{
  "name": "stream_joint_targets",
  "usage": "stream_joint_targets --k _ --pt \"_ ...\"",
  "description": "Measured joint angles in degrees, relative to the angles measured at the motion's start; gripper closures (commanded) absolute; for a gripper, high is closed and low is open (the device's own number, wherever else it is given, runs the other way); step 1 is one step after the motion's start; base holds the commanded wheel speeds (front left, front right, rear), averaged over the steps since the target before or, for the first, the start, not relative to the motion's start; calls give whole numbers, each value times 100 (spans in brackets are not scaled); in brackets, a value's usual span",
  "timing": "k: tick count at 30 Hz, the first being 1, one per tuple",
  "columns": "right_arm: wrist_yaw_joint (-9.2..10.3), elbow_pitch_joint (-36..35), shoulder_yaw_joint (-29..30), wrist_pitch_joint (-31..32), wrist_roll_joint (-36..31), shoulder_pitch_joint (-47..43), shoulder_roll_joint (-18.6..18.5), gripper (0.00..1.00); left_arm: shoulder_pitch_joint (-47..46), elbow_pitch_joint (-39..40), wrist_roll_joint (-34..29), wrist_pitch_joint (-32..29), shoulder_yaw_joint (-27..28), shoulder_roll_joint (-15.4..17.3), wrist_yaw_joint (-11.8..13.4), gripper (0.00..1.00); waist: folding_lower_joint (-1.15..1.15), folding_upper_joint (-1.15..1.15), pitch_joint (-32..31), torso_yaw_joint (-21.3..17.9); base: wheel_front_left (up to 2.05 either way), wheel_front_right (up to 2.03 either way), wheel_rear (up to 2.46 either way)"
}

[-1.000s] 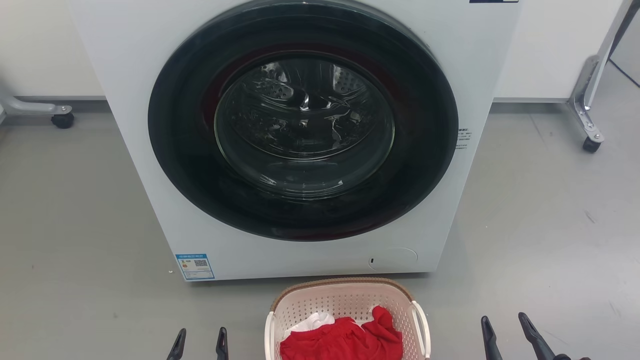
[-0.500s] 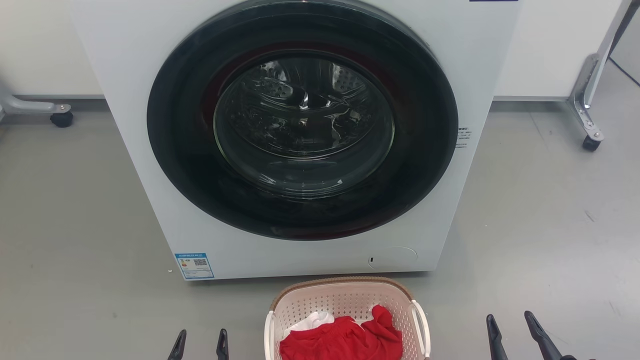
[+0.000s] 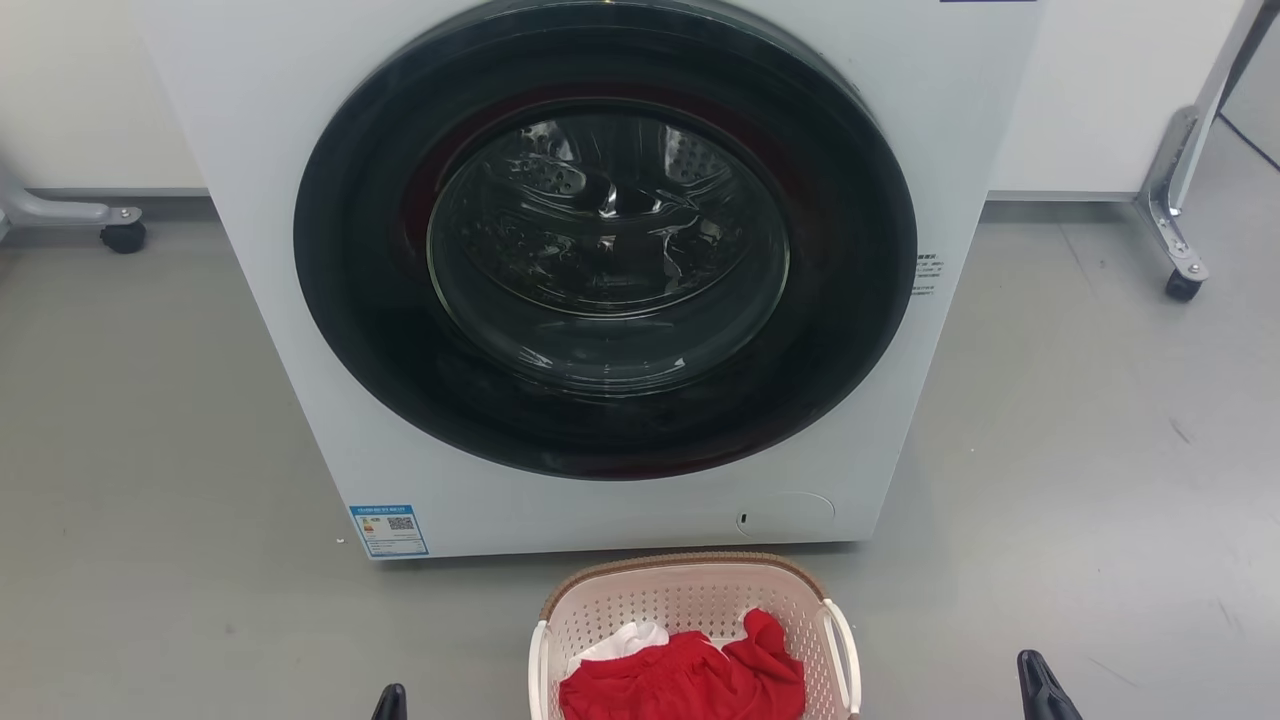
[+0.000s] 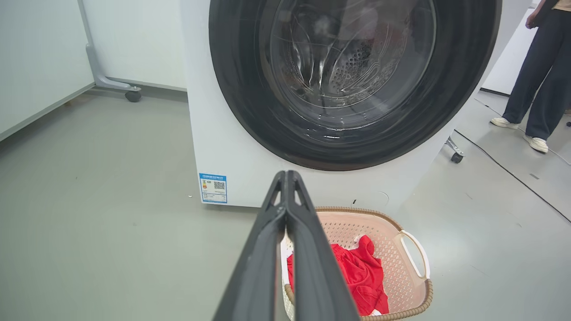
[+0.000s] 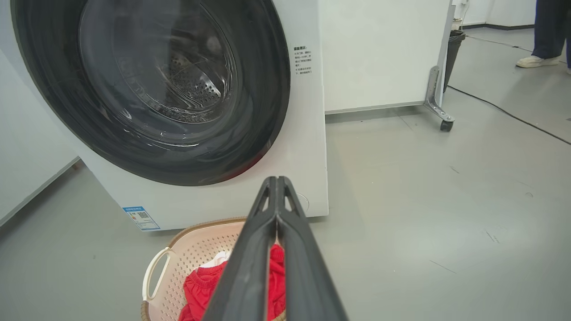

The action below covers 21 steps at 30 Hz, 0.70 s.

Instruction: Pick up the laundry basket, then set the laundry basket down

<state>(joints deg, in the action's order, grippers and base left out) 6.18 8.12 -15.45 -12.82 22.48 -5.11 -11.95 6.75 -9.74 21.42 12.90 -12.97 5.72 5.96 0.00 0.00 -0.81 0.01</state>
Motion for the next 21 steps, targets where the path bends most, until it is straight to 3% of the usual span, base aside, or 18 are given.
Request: stream_joint_targets --k 21 --pt "-291 196 550 494 1697 231 230 100 -200 -159 1733 -490 436 -68 -297 100 0 0 21 0 0 0 0"
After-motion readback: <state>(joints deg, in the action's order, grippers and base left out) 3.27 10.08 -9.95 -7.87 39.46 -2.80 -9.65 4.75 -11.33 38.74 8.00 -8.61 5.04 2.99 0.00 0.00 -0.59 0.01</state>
